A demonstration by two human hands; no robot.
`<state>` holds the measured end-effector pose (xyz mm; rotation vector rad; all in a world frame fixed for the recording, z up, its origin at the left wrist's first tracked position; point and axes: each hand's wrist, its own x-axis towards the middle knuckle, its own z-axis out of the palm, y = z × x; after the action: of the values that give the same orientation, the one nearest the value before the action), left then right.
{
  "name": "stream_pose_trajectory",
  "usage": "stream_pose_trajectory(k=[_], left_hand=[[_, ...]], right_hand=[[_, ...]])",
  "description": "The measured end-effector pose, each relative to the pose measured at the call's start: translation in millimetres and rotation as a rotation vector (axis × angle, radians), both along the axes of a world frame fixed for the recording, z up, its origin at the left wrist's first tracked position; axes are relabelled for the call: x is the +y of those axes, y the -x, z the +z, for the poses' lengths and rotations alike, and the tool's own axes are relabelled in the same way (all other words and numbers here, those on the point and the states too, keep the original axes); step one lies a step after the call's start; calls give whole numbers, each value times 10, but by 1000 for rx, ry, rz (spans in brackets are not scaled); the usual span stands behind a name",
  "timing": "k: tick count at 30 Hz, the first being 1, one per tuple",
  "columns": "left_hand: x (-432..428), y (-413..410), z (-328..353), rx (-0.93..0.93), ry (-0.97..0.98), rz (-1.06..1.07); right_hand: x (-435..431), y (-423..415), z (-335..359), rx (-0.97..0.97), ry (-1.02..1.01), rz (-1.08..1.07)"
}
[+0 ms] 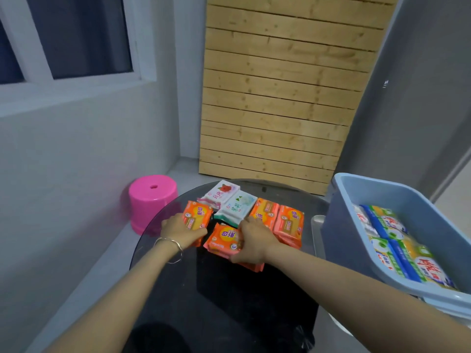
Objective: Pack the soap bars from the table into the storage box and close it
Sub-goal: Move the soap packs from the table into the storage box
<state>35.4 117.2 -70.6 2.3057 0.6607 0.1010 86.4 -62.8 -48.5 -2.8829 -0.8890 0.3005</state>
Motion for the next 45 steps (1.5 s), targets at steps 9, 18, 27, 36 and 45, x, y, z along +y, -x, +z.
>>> stream_pose_trajectory(k=[9,18,27,36,45], left_hand=[[11,117,141,-9,283,14],[-716,-287,834,-146,833,-152],[-1701,-665,1070,-234,933,-224],[-2024,-787,1105,-327,1011,-178],[-2502,-868,1279,-237,938,-373]], right_hand=[[-194,86,732,368,-698,-255],[-1173,-108,1631,591,-1061,-494],[-2259,-597,1263,574,-1085,-892],[-2148,-642,1036,654,-965,-806],[-2558,-622,1528,218,-619,-106]])
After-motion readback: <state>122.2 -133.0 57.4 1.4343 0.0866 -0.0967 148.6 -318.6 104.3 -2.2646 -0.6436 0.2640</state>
